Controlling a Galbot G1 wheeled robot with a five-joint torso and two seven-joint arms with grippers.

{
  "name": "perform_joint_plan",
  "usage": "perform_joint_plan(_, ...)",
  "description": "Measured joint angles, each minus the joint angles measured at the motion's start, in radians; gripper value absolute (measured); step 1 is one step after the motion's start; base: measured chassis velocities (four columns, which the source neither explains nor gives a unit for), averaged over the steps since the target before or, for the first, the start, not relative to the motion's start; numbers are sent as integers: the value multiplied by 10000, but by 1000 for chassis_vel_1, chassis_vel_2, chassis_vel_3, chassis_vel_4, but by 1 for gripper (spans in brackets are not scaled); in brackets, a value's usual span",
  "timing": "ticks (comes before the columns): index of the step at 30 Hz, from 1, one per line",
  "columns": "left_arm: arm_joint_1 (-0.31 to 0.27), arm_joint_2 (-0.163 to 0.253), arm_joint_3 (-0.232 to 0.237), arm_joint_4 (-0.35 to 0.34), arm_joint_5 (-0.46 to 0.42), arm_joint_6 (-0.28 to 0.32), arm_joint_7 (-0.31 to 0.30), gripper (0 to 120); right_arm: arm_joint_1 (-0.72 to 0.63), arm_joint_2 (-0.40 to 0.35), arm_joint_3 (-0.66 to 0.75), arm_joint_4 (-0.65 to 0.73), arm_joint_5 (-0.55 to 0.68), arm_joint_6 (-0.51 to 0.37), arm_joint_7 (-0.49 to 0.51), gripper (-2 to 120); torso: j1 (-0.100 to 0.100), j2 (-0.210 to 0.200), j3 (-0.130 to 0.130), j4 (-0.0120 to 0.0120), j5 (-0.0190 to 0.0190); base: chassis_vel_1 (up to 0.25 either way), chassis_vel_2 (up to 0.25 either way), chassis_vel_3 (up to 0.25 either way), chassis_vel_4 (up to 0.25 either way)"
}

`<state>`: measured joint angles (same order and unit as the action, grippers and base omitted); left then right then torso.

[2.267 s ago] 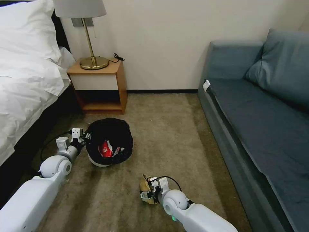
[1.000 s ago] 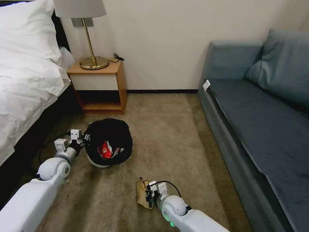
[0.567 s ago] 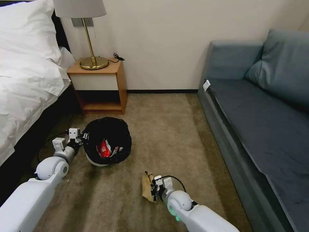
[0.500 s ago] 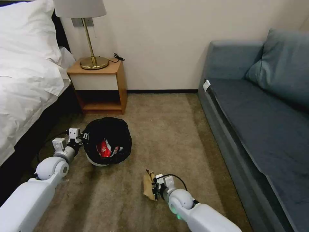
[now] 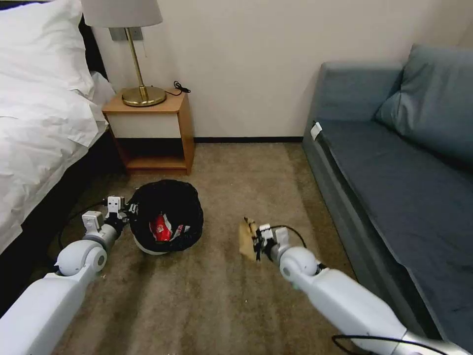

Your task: Pick up the trash bin, then pick up the garbage on the floor and place it into the trash bin.

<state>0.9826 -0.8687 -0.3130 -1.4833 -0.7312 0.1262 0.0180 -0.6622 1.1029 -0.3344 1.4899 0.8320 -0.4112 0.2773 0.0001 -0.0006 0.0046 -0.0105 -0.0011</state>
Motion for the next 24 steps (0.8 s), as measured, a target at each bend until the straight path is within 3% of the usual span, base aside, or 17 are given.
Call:
perform_joint_plan(6, -81, -273, 185, 72, 97, -43, -40, 4, 1003, 454, -439, 557, 299, 111, 46, 0, 0, 0, 0, 0, -2, 0, 0, 0, 0)
perform_joint_plan(24, -162, -362, 182, 74, 16, -167, -221, 4, 2965, 2196, -1458, 514, 1372, 471, 11, 0, 0, 0, 0, 1, -1, 0, 0, 0, 0)
